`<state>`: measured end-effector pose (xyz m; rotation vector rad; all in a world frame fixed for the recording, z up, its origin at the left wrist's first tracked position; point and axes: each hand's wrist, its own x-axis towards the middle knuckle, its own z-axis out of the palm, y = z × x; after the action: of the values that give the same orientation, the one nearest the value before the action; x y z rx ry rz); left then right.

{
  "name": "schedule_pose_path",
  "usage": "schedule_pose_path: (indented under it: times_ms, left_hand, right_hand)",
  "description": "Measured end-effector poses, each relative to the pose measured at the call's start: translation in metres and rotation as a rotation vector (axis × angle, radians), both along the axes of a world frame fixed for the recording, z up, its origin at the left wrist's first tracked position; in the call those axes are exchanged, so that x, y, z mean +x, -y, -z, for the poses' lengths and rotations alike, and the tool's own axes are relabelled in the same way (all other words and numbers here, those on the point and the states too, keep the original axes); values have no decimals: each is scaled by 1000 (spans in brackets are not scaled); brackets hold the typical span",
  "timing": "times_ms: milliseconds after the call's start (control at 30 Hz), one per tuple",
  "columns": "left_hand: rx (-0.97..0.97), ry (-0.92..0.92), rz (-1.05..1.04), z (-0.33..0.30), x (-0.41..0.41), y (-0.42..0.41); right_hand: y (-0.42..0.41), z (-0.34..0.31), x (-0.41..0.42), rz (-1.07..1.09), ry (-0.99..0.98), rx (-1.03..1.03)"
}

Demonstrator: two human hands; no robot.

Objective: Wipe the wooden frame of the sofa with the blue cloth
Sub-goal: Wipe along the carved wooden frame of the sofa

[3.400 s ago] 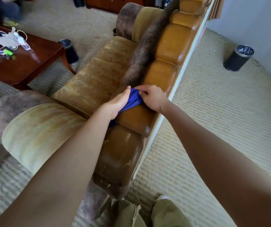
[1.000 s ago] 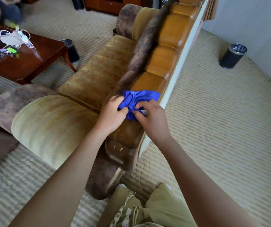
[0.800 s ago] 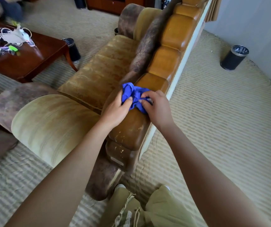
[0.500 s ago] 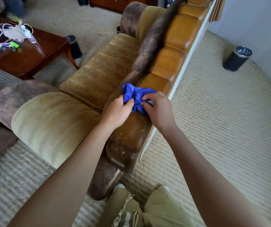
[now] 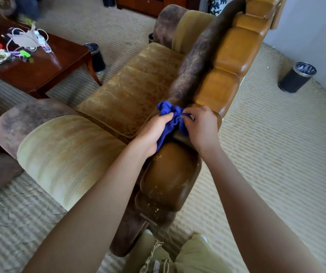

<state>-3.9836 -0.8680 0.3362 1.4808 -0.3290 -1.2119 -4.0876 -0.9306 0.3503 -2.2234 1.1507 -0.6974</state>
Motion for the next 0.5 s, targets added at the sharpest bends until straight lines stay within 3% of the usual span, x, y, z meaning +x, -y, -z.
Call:
schedule_pose_path:
  times_ms: [100,233,500]
  left_hand:
    - [22,-26,88,-5,3,36]
    - [90,84,176,-8,9,83]
    - [24,42,4,15,21,126]
  right_hand:
    - [37,0,2,54,-89,26]
    - [82,7,4,108,-110,143]
    - [95,22,7,152,-36,154]
